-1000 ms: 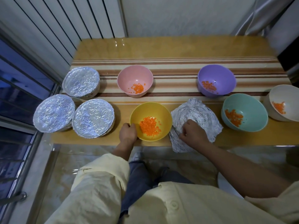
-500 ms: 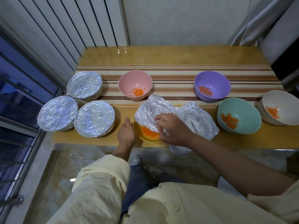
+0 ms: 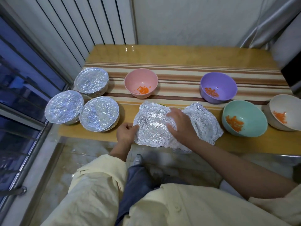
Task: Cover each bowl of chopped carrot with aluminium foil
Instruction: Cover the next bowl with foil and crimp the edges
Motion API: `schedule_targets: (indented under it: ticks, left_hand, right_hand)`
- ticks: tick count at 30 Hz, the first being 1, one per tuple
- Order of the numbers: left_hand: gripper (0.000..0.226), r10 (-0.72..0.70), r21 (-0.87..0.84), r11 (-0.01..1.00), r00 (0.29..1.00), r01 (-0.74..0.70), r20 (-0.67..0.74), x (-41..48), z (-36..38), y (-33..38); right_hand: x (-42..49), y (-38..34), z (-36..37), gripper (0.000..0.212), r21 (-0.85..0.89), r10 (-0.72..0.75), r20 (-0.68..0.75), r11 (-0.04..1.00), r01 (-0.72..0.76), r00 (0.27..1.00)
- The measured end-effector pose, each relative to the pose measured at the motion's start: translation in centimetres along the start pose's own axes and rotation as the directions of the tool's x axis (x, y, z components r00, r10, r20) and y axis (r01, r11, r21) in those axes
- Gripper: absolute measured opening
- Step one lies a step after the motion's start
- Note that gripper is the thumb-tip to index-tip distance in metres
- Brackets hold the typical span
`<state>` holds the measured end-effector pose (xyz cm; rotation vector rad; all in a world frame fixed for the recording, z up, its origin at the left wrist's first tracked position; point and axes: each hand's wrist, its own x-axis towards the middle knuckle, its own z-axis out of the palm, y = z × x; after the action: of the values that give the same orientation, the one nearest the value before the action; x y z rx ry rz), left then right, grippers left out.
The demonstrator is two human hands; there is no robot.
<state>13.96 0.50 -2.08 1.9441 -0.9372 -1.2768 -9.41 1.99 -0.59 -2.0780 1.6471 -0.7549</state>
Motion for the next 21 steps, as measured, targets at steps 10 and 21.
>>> schedule_targets:
  ticks: [10, 21]
  left_hand:
    - [0.047, -0.007, 0.033, 0.999, 0.999, 0.008, -0.038, -0.4, 1.0, 1.6]
    - [0.033, 0.14, 0.298, 0.952, 0.964, -0.068, -0.226, 0.0, 2.8, 2.7]
  right_hand:
    - [2.5, 1.2, 0.1, 0.017, 0.443, 0.762, 0.148, 0.519, -0.731, 0.63]
    - [4.3, 0.7, 1.9, 0.024, 0.467, 0.801, 0.041, 0.513, -0.72, 0.597]
